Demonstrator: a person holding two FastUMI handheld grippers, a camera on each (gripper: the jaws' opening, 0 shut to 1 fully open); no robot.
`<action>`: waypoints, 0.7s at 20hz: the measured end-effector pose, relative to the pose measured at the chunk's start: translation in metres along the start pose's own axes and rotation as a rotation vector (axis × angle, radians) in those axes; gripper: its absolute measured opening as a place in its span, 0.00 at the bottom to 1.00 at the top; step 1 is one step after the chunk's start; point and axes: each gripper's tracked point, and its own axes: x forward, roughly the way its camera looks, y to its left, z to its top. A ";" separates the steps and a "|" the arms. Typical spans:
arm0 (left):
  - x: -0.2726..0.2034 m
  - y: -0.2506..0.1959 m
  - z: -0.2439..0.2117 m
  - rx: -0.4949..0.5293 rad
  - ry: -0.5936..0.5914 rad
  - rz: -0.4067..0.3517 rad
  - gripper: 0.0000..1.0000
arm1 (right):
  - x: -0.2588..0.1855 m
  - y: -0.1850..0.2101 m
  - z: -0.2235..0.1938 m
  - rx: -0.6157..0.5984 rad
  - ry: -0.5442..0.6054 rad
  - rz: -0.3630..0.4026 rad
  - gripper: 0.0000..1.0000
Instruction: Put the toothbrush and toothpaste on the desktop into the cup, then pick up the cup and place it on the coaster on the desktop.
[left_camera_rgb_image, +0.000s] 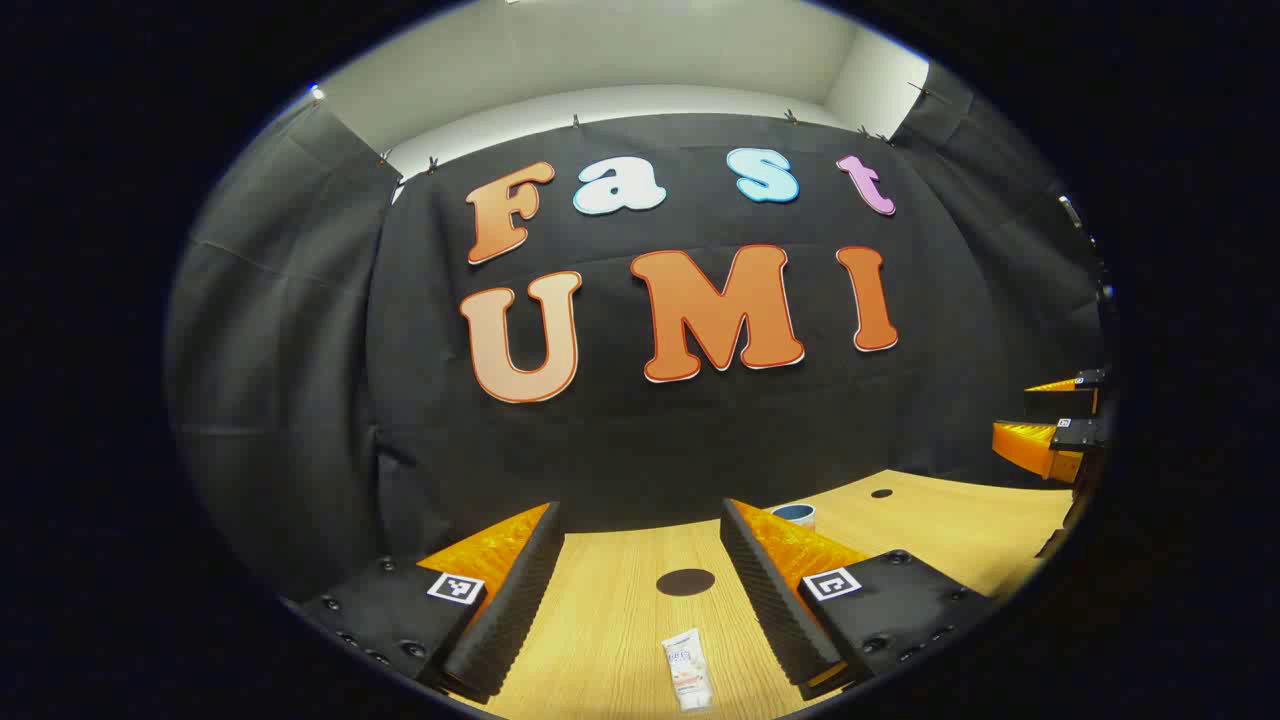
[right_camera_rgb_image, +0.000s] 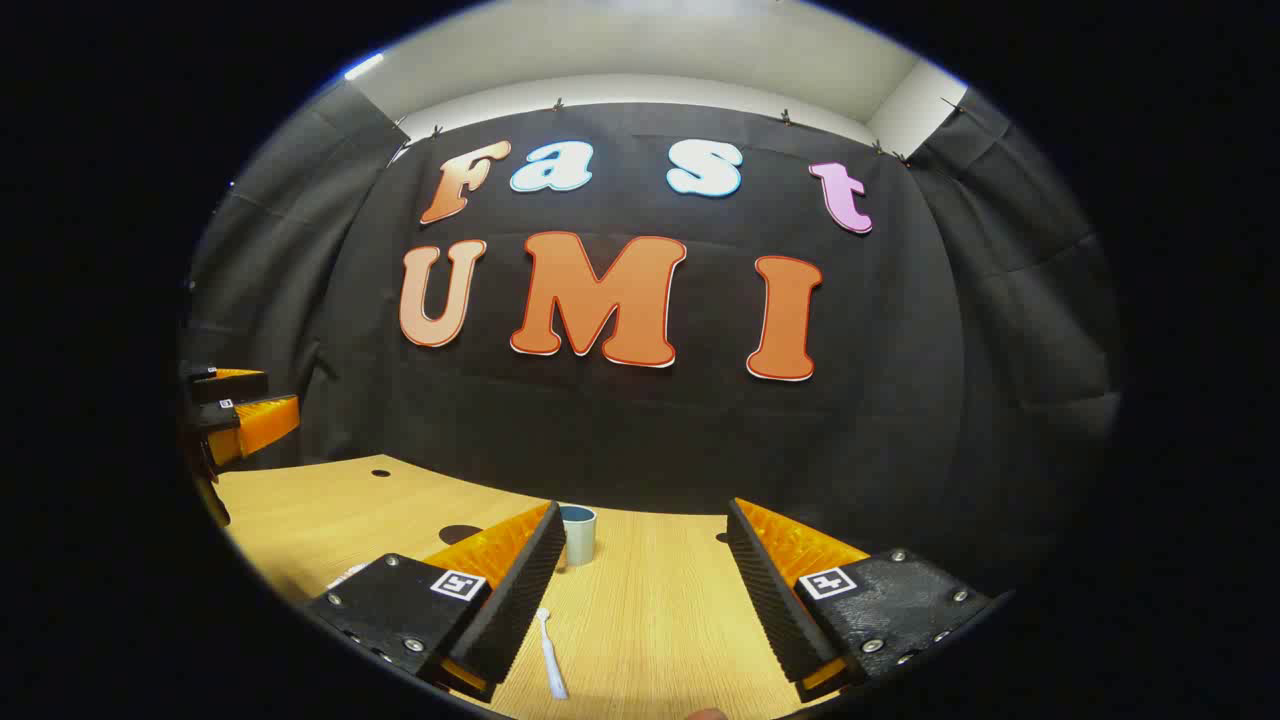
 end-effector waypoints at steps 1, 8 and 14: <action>0.000 -0.001 -0.001 0.000 0.006 0.001 0.99 | 0.000 0.002 -0.001 0.000 0.005 0.009 0.98; 0.005 -0.004 -0.013 0.007 0.038 -0.012 1.00 | 0.006 0.019 -0.014 -0.012 0.048 0.067 0.98; 0.016 -0.014 -0.015 -0.012 0.087 -0.054 1.00 | 0.014 0.037 -0.040 0.024 0.204 0.177 0.98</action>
